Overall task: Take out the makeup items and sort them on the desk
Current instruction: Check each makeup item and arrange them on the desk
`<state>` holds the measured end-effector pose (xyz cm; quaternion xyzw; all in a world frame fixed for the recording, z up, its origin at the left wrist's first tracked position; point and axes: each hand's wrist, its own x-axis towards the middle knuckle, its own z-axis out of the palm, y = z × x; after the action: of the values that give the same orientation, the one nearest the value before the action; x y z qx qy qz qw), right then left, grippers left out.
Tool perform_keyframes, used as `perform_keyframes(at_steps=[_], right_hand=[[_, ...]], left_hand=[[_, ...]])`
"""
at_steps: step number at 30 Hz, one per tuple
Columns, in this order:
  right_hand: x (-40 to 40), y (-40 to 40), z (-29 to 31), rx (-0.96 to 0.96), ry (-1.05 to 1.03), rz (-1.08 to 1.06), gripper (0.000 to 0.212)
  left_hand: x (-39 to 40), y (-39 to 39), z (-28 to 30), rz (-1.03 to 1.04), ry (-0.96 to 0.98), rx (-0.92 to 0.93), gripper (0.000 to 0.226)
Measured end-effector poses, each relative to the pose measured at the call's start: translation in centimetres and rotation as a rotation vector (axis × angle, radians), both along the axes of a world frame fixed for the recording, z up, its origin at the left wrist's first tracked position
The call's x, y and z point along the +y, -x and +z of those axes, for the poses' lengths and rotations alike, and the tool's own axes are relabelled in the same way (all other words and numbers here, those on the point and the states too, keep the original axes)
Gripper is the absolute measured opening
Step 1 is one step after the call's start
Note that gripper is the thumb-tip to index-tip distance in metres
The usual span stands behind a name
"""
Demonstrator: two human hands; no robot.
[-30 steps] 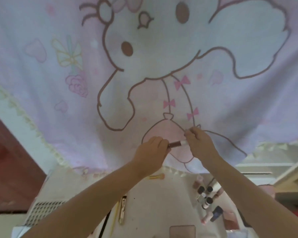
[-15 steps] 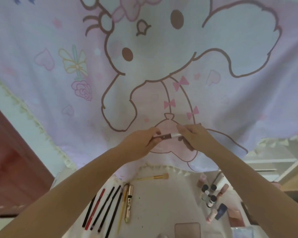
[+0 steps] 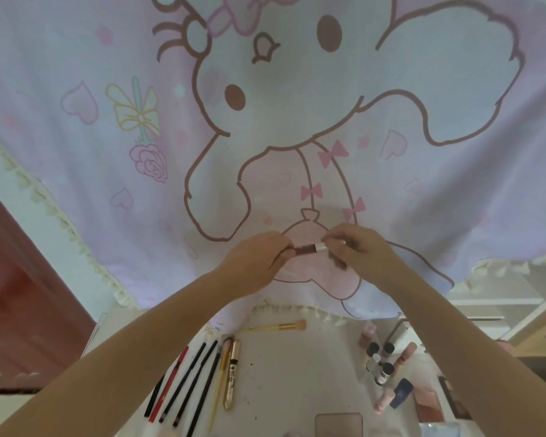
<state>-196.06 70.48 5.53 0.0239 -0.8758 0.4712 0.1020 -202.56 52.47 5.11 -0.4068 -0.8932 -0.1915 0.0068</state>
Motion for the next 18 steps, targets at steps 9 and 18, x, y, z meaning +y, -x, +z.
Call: perform_keyframes(at_steps=[9, 18], right_hand=[[0.6, 0.8, -0.1, -0.107, -0.002, 0.012, 0.031], [1.1, 1.4, 1.8, -0.06, 0.159, 0.106, 0.023]], left_hand=[[0.3, 0.5, 0.5, 0.004, 0.037, 0.029, 0.031], [0.5, 1.5, 2.7, 0.01, 0.081, 0.071, 0.033]])
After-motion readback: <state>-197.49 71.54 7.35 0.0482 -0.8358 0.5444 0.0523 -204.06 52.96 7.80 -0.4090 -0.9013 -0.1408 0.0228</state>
